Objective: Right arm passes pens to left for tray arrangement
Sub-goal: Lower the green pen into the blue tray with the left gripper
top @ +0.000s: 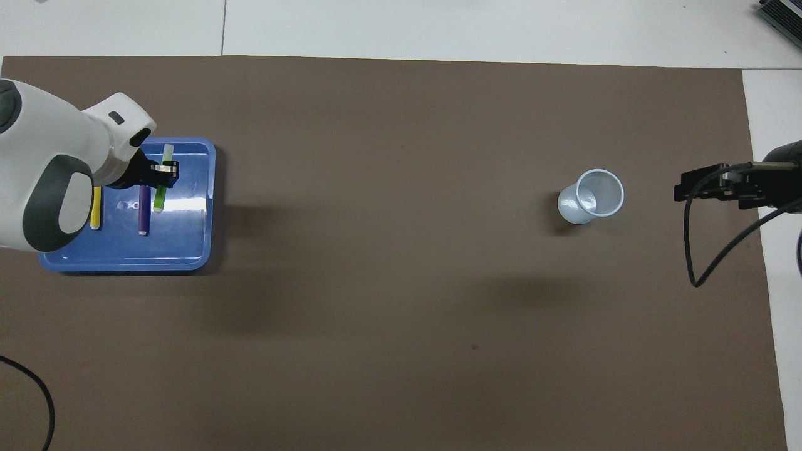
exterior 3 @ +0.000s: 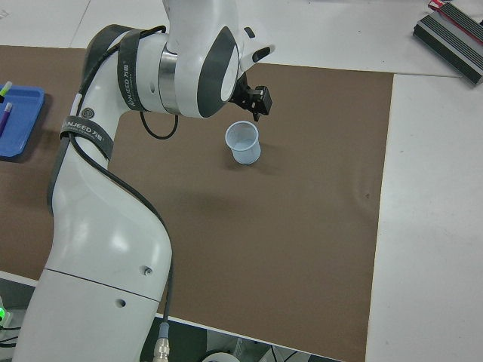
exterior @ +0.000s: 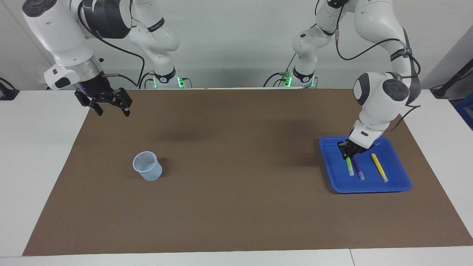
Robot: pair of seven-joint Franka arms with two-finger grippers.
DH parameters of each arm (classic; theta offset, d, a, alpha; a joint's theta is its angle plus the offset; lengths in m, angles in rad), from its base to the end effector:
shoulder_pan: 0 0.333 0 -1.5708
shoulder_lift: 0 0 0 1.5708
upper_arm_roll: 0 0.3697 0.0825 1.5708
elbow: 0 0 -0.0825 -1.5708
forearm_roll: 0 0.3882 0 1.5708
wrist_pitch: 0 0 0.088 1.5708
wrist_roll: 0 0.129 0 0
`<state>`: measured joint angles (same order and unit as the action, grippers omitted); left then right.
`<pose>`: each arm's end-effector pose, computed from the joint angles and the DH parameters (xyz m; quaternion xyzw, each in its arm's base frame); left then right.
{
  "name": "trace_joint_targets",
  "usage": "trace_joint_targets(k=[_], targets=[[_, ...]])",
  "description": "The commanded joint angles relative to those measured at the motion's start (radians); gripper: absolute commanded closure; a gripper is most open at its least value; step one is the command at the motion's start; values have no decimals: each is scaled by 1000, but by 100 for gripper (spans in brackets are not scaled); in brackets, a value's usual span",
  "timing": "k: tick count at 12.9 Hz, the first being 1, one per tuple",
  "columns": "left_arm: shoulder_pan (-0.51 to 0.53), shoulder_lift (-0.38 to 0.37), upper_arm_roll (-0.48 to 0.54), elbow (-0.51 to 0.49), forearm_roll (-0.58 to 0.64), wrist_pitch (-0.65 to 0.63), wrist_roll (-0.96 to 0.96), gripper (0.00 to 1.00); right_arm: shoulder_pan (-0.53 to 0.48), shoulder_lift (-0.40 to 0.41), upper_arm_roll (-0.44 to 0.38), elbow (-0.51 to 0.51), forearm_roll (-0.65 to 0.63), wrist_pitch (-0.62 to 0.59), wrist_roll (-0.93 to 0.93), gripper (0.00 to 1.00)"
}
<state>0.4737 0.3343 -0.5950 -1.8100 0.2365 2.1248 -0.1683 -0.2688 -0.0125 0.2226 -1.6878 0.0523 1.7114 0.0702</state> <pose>0.6527 -0.0315 0.4159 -0.9995 0.0219 -0.0238 0.0062 0.5650 -0.0193 0.6195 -0.9977 0.0613 -0.0176 0.0248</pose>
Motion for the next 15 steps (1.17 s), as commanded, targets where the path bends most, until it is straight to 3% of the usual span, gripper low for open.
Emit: trace_joint_targets(k=[1, 10, 15], targets=[[-1, 42, 1, -15, 33, 50, 16, 100, -13, -26, 6, -23, 18, -12, 5, 0], [36, 42, 7, -135, 33, 159, 27, 100, -10, -26, 6, -29, 18, -3, 6, 0], [36, 40, 7, -146, 33, 165, 18, 100, -12, -37, 6, -39, 20, -7, 6, 0]])
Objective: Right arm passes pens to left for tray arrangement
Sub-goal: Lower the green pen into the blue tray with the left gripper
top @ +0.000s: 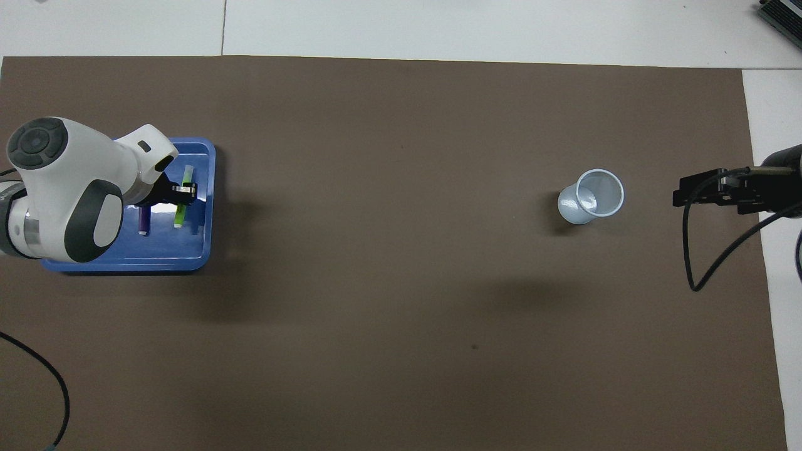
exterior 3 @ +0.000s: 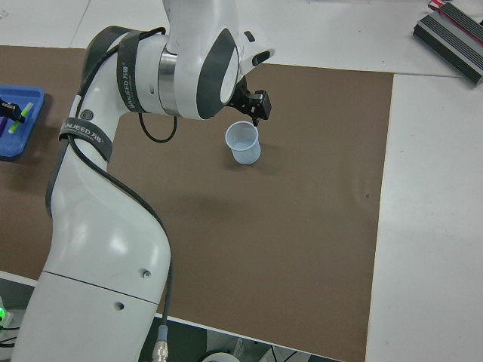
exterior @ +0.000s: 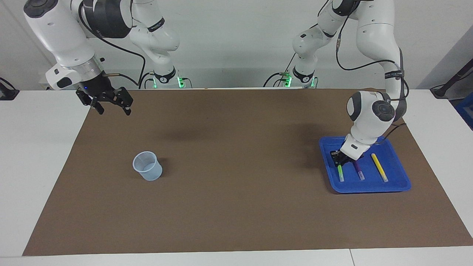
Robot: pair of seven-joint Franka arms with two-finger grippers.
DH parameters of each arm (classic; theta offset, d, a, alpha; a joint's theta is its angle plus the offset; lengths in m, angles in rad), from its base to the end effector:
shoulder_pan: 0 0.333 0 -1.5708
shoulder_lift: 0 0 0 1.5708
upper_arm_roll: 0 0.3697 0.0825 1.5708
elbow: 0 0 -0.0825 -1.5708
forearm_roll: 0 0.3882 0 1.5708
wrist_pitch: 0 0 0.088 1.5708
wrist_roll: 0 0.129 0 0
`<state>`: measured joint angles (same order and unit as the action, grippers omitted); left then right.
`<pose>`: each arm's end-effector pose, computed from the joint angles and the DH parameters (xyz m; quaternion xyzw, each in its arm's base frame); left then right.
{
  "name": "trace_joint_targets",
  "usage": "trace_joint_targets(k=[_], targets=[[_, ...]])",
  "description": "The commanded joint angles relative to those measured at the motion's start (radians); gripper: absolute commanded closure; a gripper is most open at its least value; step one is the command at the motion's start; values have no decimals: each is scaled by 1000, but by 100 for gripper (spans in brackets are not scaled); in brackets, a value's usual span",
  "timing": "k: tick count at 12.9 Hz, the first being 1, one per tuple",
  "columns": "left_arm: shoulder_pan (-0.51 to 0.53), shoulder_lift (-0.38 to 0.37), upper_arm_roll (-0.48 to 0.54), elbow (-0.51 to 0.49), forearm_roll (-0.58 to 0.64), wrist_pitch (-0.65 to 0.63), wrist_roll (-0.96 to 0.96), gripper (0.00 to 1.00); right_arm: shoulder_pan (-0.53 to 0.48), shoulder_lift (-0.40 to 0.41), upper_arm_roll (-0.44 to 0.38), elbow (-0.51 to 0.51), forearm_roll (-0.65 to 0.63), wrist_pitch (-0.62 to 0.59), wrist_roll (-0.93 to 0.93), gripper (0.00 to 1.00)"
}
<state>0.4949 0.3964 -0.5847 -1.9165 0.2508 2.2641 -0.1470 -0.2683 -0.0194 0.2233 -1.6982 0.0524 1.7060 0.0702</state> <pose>0.6433 -0.0208 0.3449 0.9993 -0.0315 0.0132 0.0116 0.5615 -0.0180 0.6177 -0.9978 0.0607 -0.0131 0.0240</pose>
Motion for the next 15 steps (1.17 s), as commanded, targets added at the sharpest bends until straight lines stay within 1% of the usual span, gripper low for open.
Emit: trace_joint_targets(k=[1, 3, 4, 7, 10, 12, 13, 14, 15], targets=[[14, -22, -3, -39, 19, 28, -3, 97, -12, -30, 5, -28, 18, -6, 5, 0], [14, -22, -3, -41, 19, 35, -6, 69, -12, -30, 5, -26, 18, -9, 5, 0], [14, -24, -3, -44, 18, 35, -11, 57, -14, -28, 5, -26, 20, -9, 5, 0], [16, -27, -3, -64, 19, 63, -84, 33, -14, -30, 4, -28, 20, -8, 5, 0], [14, -25, -3, -47, 18, 52, -88, 31, -16, -30, -1, -26, 20, -19, 0, 0], [14, -28, -4, -24, 16, 29, -89, 16, -16, -30, -1, -26, 20, -19, 3, 0], [13, -31, -4, -9, 16, 6, -98, 4, -16, -30, -1, -26, 20, -20, 3, 0], [14, -42, -4, 5, 16, -15, -108, 0, -17, -30, -2, -26, 20, -22, 0, 0], [16, -57, -6, 19, 12, -43, -108, 0, -26, -30, -2, -26, 20, -20, 0, 0]])
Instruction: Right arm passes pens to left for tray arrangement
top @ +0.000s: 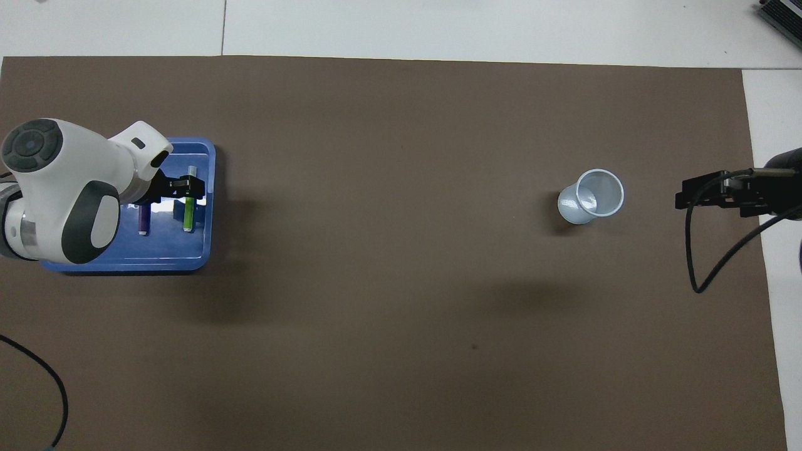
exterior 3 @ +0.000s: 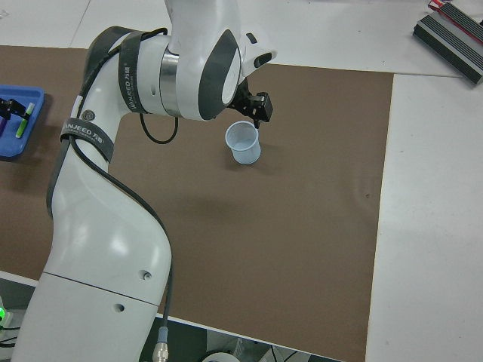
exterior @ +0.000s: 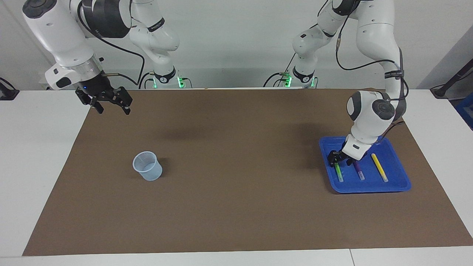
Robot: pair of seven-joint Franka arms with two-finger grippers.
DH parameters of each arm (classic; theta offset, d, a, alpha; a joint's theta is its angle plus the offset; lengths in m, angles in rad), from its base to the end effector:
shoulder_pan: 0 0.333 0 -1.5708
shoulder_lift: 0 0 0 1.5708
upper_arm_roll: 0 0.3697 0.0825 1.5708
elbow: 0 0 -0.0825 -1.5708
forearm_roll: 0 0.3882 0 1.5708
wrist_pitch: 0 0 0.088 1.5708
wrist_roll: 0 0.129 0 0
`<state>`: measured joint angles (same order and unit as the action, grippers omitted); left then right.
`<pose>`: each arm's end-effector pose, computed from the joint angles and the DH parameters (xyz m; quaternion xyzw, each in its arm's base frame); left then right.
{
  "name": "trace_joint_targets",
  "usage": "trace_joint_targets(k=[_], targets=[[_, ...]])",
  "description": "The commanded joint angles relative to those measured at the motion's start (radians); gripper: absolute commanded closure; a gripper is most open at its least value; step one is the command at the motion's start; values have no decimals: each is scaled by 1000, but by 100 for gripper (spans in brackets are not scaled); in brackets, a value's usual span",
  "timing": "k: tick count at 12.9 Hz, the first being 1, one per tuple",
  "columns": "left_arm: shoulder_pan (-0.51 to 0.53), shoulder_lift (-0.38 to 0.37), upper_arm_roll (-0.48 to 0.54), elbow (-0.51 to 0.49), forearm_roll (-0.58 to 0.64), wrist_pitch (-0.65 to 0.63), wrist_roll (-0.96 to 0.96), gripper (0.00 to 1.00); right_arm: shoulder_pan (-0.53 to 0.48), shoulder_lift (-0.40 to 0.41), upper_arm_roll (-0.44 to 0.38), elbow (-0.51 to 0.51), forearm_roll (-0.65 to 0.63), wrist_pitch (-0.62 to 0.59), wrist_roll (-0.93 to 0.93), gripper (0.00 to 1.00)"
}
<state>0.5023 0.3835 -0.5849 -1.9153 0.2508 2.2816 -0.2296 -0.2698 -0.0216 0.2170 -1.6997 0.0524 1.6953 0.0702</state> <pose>0.6458 -0.0166 0.3542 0.9995 0.0135 0.0276 0.0110 0.5593 -0.0221 0.6172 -0.9976 0.0645 -0.0081 0.0238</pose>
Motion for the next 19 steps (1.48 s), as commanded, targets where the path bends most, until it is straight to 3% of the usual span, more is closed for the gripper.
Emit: trace_joint_targets(k=[1, 7, 11, 14, 16, 19], targets=[[7, -61, -6, 33, 10, -91, -25, 0, -32, -27, 4, -24, 20, -9, -1, 0], [-1, -224, -9, 56, -31, -310, -22, 0, -29, -27, 4, -24, 18, -6, 6, 0], [-5, -308, -7, 188, -139, -600, -22, 0, -20, -27, 4, -24, 18, -5, 8, 0], [-33, -411, 26, 205, -192, -726, -24, 0, -20, -27, 4, -24, 18, -2, 8, 0], [-143, -454, 127, 190, -192, -741, -24, 0, -20, -27, 4, -24, 18, 0, 8, 0], [-333, -448, 305, 196, -252, -751, -20, 0, -20, -27, 4, -24, 18, 0, 8, 0]])
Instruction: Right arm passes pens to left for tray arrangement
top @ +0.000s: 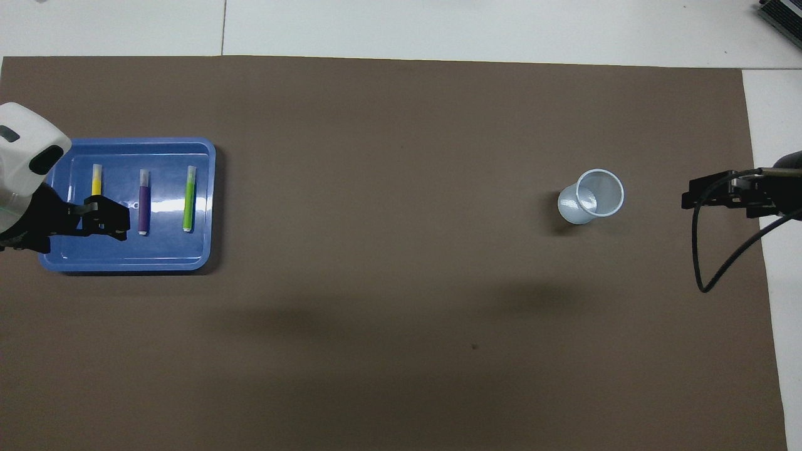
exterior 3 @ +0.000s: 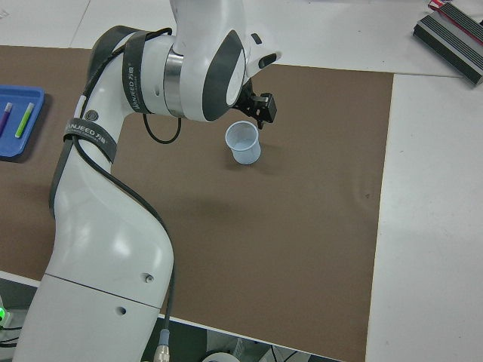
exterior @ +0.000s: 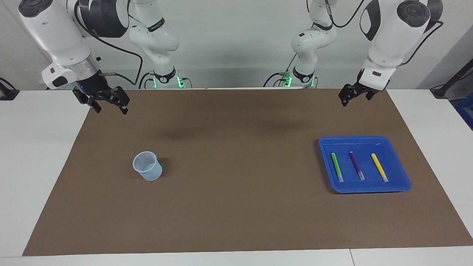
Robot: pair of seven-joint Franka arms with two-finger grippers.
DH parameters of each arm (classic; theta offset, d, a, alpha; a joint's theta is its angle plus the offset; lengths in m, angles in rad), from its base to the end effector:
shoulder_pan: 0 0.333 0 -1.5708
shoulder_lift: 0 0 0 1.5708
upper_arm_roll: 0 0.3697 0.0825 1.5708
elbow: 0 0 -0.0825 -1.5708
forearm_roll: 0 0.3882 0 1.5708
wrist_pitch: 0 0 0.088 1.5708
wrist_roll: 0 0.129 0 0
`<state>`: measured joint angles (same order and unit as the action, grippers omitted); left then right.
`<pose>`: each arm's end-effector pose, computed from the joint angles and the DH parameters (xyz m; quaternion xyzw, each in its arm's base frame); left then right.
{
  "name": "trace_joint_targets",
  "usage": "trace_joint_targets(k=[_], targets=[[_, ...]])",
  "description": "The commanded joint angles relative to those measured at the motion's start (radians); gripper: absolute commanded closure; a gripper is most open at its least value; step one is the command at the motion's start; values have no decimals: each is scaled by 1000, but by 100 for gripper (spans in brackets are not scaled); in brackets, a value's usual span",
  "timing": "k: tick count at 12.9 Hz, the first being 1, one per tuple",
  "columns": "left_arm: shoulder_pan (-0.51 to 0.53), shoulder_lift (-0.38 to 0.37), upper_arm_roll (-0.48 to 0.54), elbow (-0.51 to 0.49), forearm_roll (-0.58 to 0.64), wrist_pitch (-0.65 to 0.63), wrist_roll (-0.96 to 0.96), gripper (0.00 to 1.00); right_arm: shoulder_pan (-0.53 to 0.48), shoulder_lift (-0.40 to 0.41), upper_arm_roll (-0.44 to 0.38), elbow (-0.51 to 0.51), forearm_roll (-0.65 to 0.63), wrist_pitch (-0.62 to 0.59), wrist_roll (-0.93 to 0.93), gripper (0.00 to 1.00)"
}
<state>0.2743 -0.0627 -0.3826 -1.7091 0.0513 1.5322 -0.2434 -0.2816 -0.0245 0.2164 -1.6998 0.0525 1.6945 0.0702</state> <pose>0.5235 -0.0565 0.6198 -0.9952 -0.0678 0.0519 0.0471 0.5581 -0.0288 0.6187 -0.9972 0.0706 -0.0093 0.0235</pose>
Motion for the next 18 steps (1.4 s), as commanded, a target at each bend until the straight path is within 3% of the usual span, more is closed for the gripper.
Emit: trace_joint_targets(k=[1, 3, 7, 10, 18], targets=[[-174, 6, 167, 11, -80, 29, -16, 0, -8, -25, 4, -24, 18, 2, 8, 0], [-251, 6, 229, 26, -73, 37, -31, 0, -8, -25, 4, -26, 18, 1, 8, 0], [-262, 33, 229, 23, -68, 63, -19, 0, -8, -25, 4, -26, 18, -4, 6, 0], [-259, 78, 228, 91, -67, 17, -11, 0, -8, -25, 4, -26, 18, -4, 8, 0], [-257, 67, 231, 89, -70, 19, 64, 0, -8, -25, 4, -28, 18, 1, 6, 0]])
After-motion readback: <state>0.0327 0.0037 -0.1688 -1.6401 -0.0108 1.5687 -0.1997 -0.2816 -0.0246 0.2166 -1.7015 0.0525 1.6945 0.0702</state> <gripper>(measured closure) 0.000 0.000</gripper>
